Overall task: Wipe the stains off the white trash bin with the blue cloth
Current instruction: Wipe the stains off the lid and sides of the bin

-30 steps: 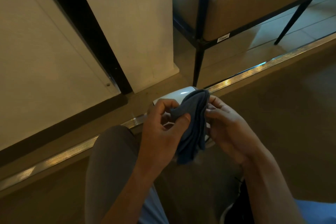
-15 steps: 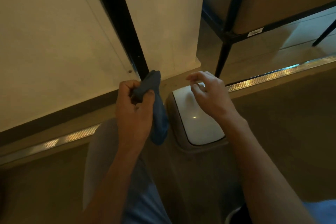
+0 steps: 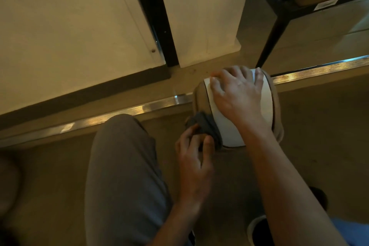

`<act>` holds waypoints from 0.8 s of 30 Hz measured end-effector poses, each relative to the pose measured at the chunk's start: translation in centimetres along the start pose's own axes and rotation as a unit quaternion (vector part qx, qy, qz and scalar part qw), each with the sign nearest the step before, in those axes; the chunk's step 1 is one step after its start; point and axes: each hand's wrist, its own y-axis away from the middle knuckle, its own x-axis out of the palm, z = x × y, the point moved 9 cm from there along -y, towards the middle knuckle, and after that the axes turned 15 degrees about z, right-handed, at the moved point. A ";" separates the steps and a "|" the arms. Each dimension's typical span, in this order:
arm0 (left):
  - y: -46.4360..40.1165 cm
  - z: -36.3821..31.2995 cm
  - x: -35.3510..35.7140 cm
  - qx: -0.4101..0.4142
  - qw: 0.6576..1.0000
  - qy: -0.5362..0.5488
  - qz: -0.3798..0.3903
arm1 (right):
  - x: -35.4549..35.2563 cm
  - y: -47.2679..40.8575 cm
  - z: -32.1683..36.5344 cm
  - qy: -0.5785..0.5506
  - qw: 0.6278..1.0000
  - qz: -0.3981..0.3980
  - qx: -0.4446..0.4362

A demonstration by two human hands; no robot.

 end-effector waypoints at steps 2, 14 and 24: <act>-0.1 0.4 0.5 0.009 0.999 0.028 -0.021 | 0.2 -0.1 0.0 0.016 1.000 -0.011 0.015; -3.4 5.8 1.2 -0.075 0.973 0.207 -0.074 | 0.6 -0.1 0.5 0.076 0.994 -0.064 0.042; -13.5 3.2 -2.5 -0.042 0.992 0.116 0.000 | 0.2 -0.5 0.5 0.076 0.992 -0.087 0.055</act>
